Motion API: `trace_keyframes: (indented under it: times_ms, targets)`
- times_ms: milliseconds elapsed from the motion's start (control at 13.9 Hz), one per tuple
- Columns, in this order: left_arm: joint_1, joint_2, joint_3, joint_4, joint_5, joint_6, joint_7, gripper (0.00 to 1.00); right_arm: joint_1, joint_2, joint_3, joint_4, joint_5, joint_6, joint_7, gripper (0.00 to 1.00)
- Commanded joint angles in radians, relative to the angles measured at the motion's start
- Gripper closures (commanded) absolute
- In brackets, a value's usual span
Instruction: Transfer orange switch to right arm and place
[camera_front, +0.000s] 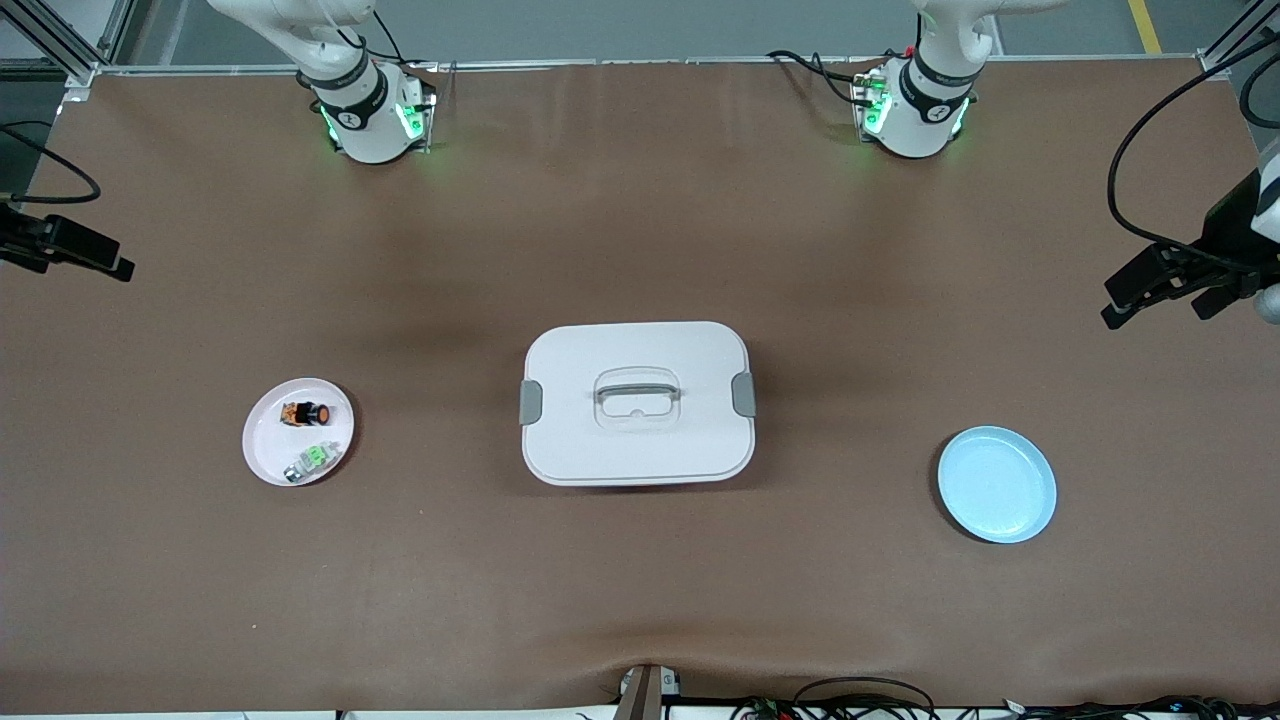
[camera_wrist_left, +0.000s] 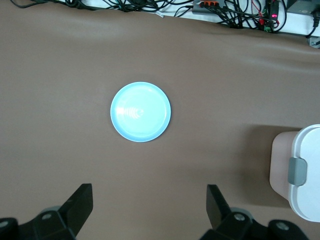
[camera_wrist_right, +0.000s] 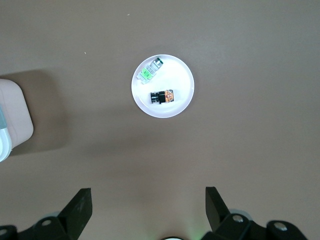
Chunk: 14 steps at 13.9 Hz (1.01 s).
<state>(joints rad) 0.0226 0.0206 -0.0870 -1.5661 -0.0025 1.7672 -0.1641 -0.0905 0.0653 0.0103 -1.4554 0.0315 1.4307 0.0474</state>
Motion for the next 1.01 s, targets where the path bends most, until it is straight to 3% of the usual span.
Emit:
trace_keyframes:
  times_ms: [0,216,648,937]
  targets:
    - [0.0,0.01,-0.003,0.029,-0.016,-0.043,0.008,0.0,0.047,0.008,-0.03,0.029,-0.022,-0.018,0.011,0.0]
    - [0.005,0.019,-0.003,0.031,0.001,-0.067,0.026,0.0,0.061,0.011,-0.023,0.066,-0.088,-0.018,0.022,0.0]
    - [0.007,0.038,0.0,0.032,0.01,-0.144,0.152,0.0,0.106,0.01,-0.021,0.07,-0.108,-0.019,0.025,0.0]
    - [0.007,0.041,0.004,0.031,0.009,-0.158,0.144,0.0,0.086,0.004,-0.029,0.072,-0.061,-0.015,0.026,0.0]
